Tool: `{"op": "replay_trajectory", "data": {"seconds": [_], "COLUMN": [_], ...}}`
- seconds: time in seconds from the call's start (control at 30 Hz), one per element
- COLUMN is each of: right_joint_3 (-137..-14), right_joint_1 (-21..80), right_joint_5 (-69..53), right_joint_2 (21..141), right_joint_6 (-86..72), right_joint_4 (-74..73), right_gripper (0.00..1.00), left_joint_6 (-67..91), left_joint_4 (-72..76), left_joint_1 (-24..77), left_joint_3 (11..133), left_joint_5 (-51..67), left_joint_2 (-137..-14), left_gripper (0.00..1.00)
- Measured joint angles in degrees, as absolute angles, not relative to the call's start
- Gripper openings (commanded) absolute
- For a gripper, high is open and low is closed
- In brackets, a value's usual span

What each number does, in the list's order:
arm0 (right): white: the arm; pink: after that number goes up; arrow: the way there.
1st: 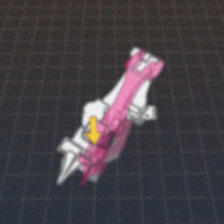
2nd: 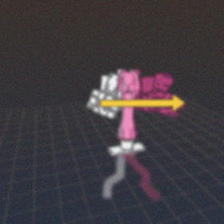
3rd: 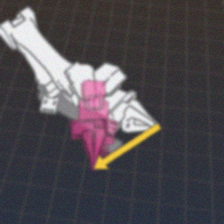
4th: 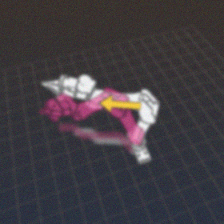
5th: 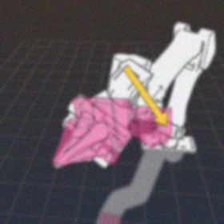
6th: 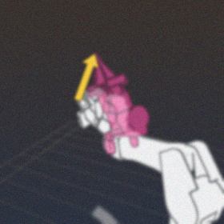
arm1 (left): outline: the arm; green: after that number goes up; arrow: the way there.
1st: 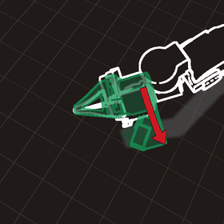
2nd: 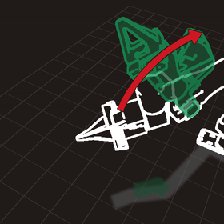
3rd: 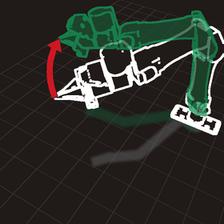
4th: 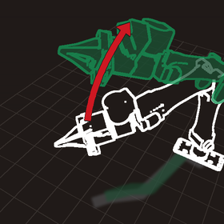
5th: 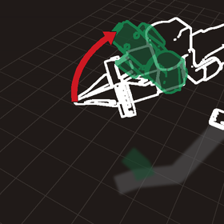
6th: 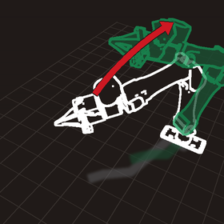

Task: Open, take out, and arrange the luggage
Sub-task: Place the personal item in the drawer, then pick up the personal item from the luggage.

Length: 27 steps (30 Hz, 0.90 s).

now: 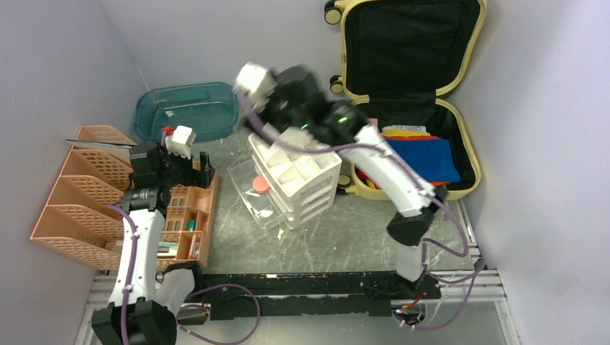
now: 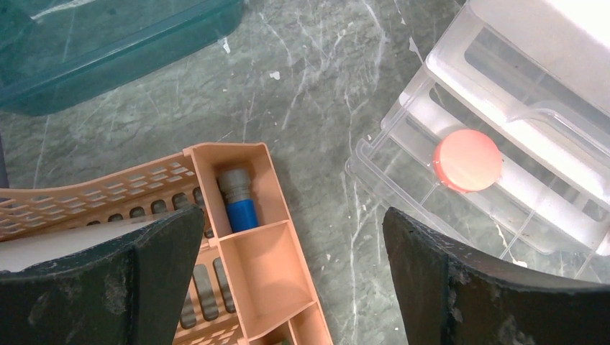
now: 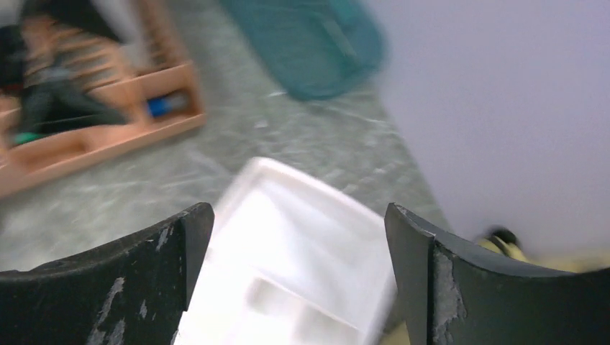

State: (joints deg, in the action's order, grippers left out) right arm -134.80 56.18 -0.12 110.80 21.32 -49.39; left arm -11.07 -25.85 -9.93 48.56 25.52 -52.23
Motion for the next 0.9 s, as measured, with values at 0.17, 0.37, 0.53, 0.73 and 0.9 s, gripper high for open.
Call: {"op": "replay_trajectory", "data": {"seconds": [0.17, 0.37, 0.53, 0.73, 0.9], "right_joint_3": [-124.7, -104.9, -95.9, -95.9, -98.9], "right_joint_1": [36.7, 20.5, 11.8, 5.5, 0.4], "right_joint_5": [0.1, 1.0, 1.5, 0.8, -5.2], "right_joint_2": [98.7, 92.1, 98.0, 109.1, 118.9], "right_joint_6": [18.2, 13.7, 13.8, 12.6, 8.0], "right_joint_4": [-40.8, -29.2, -23.4, -20.8, -20.7], "right_gripper": [1.00, 1.00, 1.00, 1.00, 1.00], "left_joint_6": [-11.1, -11.1, -11.3, -11.3, -11.3], "left_joint_4": [-25.9, -25.9, -25.9, -25.9, -25.9], "left_joint_1": [-10.0, -10.0, -10.0, -10.0, -10.0], "left_joint_3": [48.2, 48.1, 48.0, 48.0, 48.0], "left_joint_5": [26.1, 27.0, 27.2, 27.4, 27.7], "left_joint_2": [-52.2, -52.2, -52.2, -52.2, -52.5], "left_gripper": [1.00, 1.00, 1.00, 1.00, 1.00]}}
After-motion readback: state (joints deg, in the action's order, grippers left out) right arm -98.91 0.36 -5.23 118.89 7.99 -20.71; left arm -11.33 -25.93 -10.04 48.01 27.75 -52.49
